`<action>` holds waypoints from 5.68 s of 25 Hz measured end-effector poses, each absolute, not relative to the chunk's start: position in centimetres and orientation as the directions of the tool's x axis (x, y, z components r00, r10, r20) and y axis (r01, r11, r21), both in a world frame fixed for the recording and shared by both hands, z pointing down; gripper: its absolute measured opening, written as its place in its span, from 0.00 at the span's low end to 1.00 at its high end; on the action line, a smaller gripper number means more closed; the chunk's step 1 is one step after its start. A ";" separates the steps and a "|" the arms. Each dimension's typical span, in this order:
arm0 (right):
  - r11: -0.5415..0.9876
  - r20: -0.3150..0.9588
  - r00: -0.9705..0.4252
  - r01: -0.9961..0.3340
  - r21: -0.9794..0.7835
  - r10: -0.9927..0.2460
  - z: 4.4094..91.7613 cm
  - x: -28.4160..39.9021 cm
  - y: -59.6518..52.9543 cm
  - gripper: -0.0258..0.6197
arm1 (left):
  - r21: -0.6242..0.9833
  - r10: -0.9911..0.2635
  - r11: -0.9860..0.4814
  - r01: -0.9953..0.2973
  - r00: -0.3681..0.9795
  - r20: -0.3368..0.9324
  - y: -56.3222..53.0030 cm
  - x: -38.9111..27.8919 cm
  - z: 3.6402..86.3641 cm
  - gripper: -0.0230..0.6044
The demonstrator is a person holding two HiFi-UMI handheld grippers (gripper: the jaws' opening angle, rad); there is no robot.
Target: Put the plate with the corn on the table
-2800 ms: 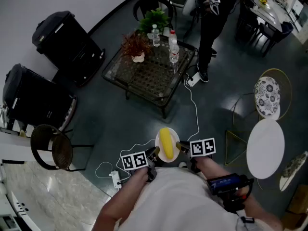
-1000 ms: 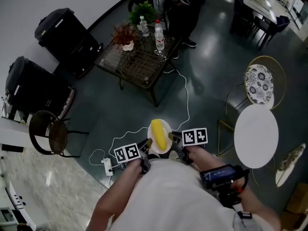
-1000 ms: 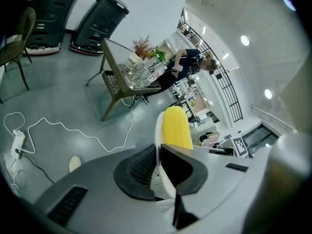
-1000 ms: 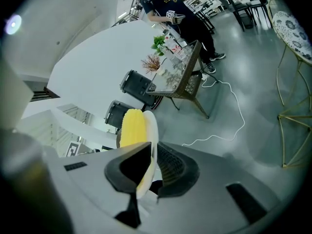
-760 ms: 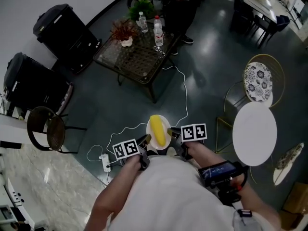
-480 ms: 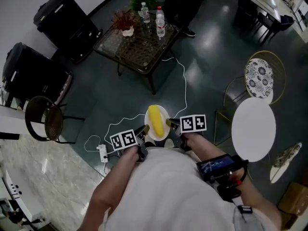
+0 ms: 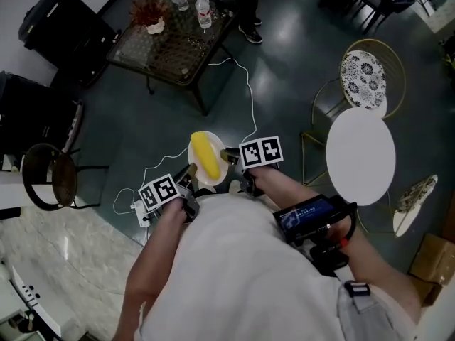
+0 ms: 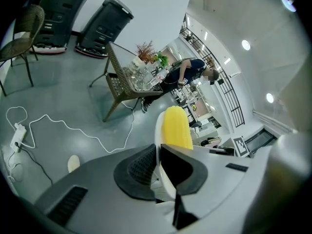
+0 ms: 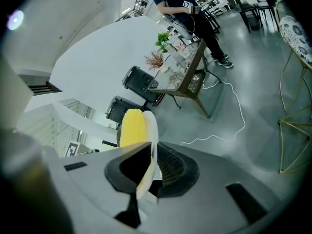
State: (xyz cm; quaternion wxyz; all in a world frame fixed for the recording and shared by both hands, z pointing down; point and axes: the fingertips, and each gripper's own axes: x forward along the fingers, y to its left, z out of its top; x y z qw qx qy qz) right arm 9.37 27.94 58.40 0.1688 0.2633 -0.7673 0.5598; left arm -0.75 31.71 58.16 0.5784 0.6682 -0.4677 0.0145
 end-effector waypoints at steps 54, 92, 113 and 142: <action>0.168 0.565 -0.791 -0.605 -0.778 -0.233 59.8 9.3 20.9 0.11 | 0.738 -0.530 0.096 -0.668 0.593 0.606 23.5 -1.1 60.1 0.09; 0.199 0.601 -0.750 -0.656 -0.728 -0.275 58.4 -2.9 3.0 0.11 | 0.766 -0.541 0.047 -0.641 0.628 0.559 5.5 -13.3 58.9 0.09; 0.216 0.604 -0.766 -0.642 -0.736 -0.219 59.9 -5.2 -2.3 0.11 | 0.755 -0.575 0.115 -0.646 0.577 0.581 0.9 -15.5 60.2 0.09; 0.196 0.618 -0.778 -0.628 -0.753 -0.115 62.7 -5.9 -15.7 0.11 | 0.736 -0.565 0.198 -0.647 0.539 0.625 -11.8 -15.8 62.9 0.09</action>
